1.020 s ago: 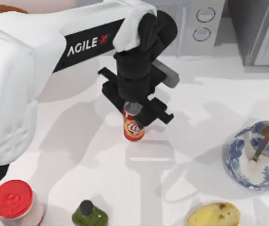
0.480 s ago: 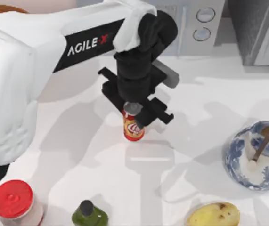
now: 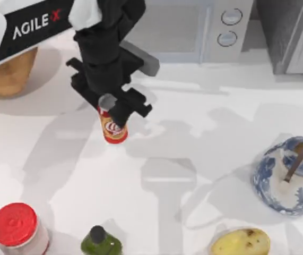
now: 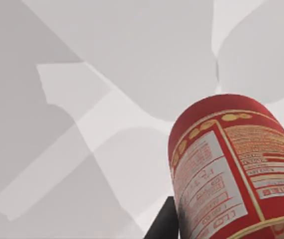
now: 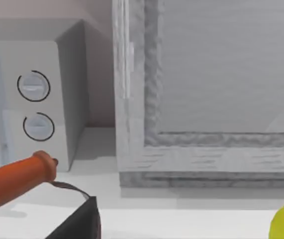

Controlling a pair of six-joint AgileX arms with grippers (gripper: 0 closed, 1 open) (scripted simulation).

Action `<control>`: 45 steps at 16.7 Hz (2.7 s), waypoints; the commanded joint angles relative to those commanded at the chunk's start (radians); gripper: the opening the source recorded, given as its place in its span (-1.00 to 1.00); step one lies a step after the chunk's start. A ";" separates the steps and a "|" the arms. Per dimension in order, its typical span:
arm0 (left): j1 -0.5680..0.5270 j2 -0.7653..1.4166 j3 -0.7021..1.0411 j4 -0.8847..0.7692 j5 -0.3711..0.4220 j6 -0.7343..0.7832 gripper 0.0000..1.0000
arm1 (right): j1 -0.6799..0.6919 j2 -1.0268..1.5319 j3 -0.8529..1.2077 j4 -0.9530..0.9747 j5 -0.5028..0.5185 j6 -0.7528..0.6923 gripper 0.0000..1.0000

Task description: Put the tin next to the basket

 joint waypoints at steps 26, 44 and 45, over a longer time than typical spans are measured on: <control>0.843 -0.174 -0.373 0.201 -0.048 0.100 -1.00 | 0.000 0.000 0.000 0.000 0.000 0.000 1.00; 0.843 -0.174 -0.373 0.201 -0.048 0.100 1.00 | 0.000 0.000 0.000 0.000 0.000 0.000 1.00; 0.843 -0.174 -0.373 0.201 -0.048 0.100 1.00 | 0.000 0.000 0.000 0.000 0.000 0.000 1.00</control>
